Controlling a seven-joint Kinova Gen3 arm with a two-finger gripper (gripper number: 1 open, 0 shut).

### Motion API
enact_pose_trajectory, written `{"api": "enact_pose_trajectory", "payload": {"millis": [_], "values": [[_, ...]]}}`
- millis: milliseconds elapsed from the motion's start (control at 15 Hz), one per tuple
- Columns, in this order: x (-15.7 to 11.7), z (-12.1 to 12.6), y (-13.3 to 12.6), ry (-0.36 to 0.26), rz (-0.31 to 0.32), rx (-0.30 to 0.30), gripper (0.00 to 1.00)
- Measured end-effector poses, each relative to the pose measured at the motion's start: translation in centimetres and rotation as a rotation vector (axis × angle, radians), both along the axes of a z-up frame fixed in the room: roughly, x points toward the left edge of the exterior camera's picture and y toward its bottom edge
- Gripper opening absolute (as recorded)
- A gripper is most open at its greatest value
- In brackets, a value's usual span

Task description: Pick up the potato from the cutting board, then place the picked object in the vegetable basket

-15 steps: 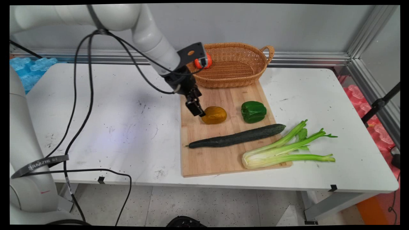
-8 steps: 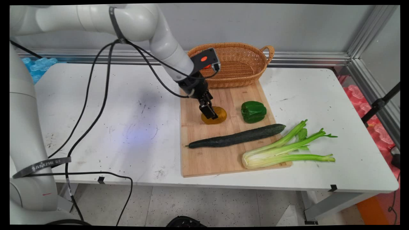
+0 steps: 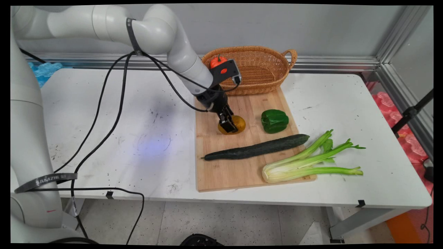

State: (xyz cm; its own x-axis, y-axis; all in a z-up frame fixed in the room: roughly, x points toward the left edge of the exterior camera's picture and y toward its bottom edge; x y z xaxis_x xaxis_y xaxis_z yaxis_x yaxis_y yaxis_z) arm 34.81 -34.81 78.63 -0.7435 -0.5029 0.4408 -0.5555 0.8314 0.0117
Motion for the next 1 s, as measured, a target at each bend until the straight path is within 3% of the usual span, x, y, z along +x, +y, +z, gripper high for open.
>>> {"api": "enact_pose_trajectory", "payload": {"millis": [600,1000], "values": [[-0.1,0.1,-0.3,0.000,-0.004,0.011,0.00],[-1.0,3.2,-3.3,0.018,-0.010,-0.023,0.00]]}}
